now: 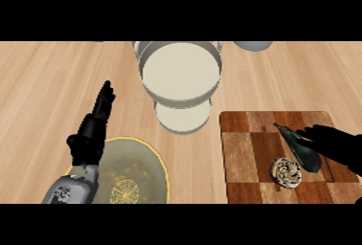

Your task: Pick the cupcake from the cutting board and place it in the tiered basket

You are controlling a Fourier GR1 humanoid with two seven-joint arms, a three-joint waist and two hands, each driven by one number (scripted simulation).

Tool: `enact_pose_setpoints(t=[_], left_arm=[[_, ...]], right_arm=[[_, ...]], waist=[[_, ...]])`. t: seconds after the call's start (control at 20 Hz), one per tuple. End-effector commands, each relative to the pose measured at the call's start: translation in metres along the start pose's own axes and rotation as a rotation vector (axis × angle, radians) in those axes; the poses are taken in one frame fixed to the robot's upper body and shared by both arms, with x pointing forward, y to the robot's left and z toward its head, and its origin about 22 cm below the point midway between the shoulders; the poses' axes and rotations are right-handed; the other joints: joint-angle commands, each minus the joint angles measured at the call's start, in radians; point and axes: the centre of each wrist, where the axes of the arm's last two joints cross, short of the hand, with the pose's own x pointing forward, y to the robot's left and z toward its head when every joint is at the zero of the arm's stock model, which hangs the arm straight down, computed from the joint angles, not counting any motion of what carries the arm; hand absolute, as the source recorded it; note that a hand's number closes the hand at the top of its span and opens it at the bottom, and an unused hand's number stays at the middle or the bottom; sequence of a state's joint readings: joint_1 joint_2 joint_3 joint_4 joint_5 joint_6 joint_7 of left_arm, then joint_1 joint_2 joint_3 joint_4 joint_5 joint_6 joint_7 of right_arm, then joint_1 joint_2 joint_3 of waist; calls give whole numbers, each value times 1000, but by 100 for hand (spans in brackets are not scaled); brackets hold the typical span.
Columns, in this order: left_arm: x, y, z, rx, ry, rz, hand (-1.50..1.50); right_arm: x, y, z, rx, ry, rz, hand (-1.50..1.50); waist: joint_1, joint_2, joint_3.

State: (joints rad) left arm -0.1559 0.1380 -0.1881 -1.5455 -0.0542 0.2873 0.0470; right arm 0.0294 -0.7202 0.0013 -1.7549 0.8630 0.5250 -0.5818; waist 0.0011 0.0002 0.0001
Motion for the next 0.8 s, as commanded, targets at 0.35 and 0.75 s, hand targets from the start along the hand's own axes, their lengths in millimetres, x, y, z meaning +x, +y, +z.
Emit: enact_pose_setpoints(t=[0.35, 0.75], left_arm=[[-2, 5, -8, 6, 9, -10, 0], [-4, -10, 1, -7, -4, -1, 0]], right_arm=[[18, 17, -17, 80, -60, -52, -150], [20, 31, -23, 106, -35, -33, -150]], waist=[[-4, 0, 0], [-4, -1, 0]])
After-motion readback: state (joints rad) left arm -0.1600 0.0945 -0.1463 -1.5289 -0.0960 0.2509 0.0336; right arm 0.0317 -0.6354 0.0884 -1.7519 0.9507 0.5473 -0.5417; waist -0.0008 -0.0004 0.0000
